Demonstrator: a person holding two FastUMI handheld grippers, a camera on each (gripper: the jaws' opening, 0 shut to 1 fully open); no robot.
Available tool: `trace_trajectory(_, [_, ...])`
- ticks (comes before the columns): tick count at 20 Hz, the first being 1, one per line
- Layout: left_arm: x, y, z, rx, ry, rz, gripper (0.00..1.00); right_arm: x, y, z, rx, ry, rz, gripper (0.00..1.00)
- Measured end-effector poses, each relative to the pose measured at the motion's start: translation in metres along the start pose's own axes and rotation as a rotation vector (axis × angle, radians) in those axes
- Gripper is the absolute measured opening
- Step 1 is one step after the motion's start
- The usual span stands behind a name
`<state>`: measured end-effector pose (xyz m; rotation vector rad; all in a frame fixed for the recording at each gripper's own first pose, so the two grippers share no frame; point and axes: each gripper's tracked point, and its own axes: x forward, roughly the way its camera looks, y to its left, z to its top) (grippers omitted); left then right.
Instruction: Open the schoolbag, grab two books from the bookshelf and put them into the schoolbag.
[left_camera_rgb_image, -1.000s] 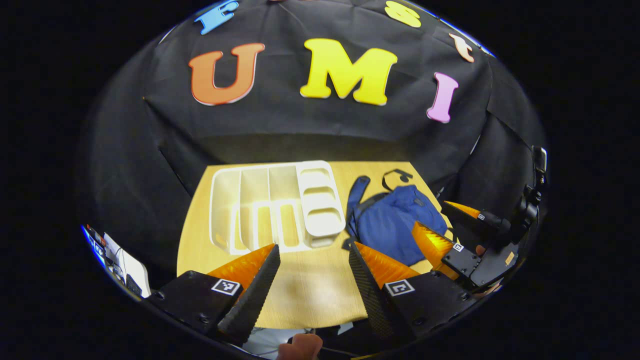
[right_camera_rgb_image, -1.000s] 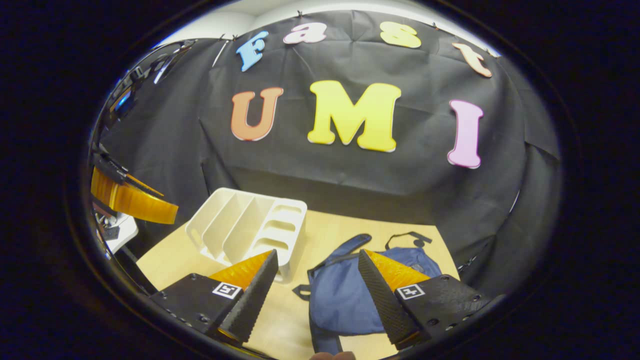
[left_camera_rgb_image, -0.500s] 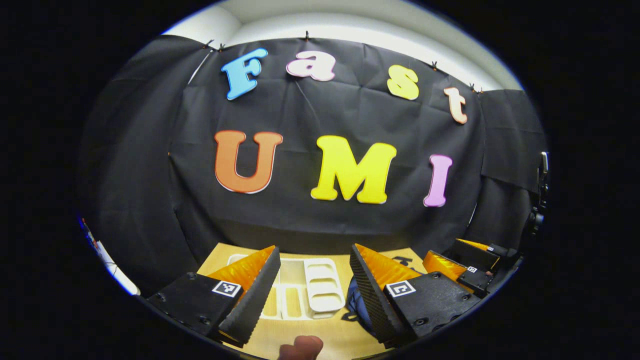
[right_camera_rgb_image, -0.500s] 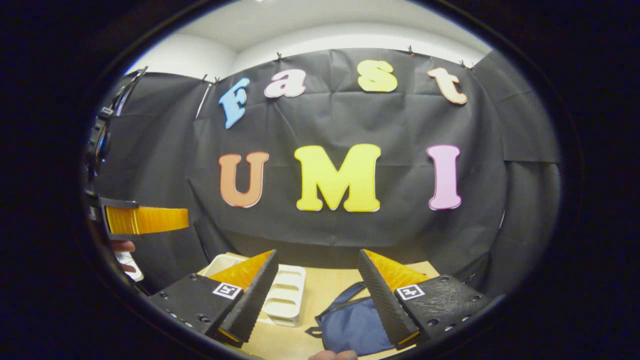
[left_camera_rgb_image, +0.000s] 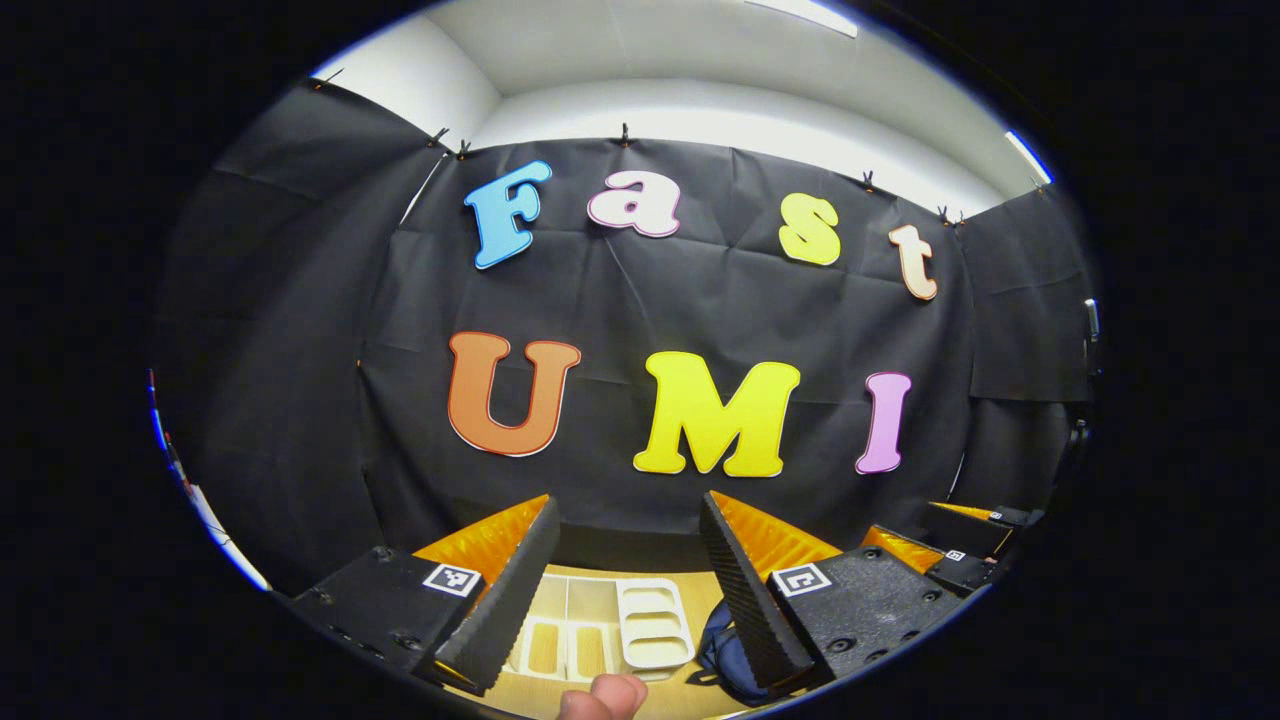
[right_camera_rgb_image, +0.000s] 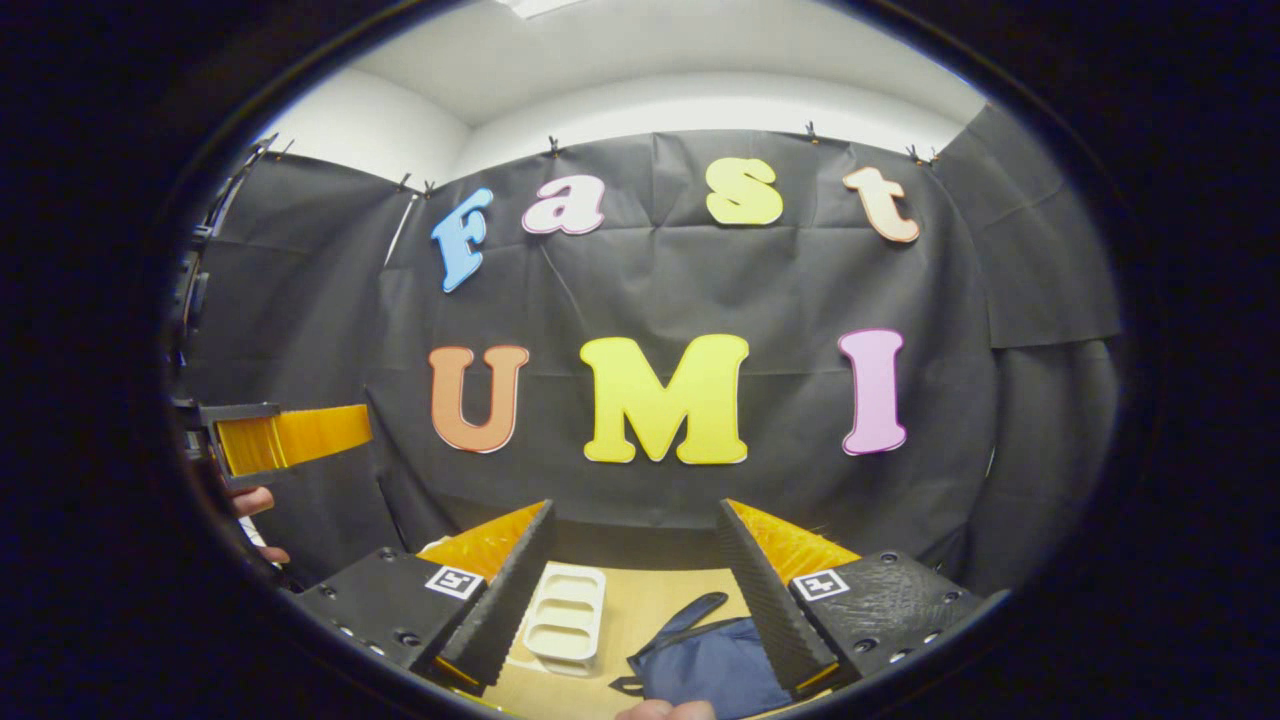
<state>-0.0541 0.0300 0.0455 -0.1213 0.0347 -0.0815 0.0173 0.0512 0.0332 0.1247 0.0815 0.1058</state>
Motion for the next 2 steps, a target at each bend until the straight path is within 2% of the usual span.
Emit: trace_trajectory(2, [-0.0004, -0.001, 0.001, 0.009, -0.011, 0.007, 1.0, 0.0, -0.0039, 0.0009, 0.005, 0.0, -0.003, 0.96])
